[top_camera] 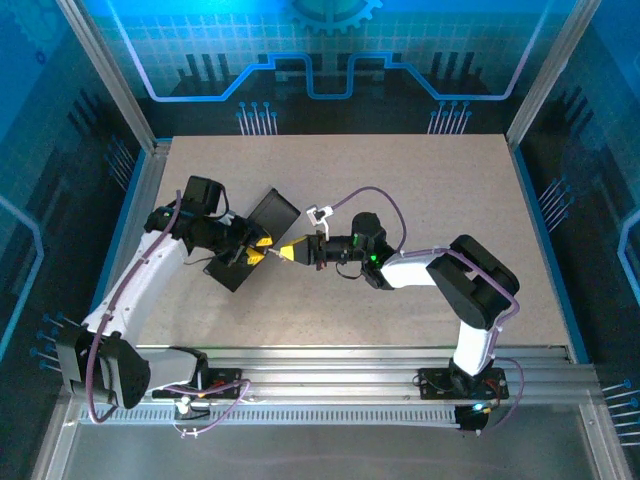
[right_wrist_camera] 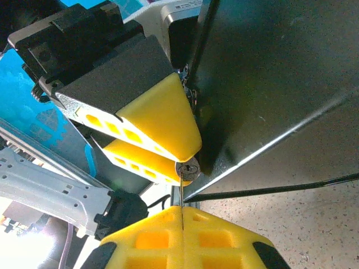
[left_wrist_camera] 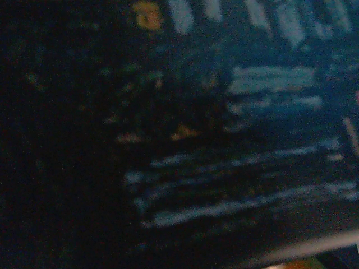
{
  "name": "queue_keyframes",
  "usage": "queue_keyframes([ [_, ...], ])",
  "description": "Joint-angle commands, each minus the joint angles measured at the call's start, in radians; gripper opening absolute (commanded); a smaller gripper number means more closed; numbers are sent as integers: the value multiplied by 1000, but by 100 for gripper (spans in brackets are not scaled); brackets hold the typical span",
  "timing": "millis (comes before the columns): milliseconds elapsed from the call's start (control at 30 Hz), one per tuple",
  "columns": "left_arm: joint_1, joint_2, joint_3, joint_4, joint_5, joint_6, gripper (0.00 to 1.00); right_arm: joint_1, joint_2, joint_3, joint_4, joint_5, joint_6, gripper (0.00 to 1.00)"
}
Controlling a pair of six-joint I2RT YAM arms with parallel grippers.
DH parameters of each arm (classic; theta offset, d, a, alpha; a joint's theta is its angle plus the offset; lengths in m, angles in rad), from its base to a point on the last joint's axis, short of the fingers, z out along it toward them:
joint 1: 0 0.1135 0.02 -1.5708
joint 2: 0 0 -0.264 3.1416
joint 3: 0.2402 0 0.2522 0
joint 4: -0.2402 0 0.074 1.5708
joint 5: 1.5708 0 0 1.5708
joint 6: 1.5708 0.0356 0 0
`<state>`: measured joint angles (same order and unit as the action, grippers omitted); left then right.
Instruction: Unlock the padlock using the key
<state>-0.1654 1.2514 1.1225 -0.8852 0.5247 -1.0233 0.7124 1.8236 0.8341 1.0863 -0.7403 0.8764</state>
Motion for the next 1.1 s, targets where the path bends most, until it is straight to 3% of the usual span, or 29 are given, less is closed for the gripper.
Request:
queue_keyframes([
  [0, 9, -41, -2, 51, 37, -6, 0, -2, 17, 33, 63, 8, 11, 0],
  [1067, 12, -47, -3, 57, 38, -10, 0, 12, 44, 51, 89, 25, 15, 0],
])
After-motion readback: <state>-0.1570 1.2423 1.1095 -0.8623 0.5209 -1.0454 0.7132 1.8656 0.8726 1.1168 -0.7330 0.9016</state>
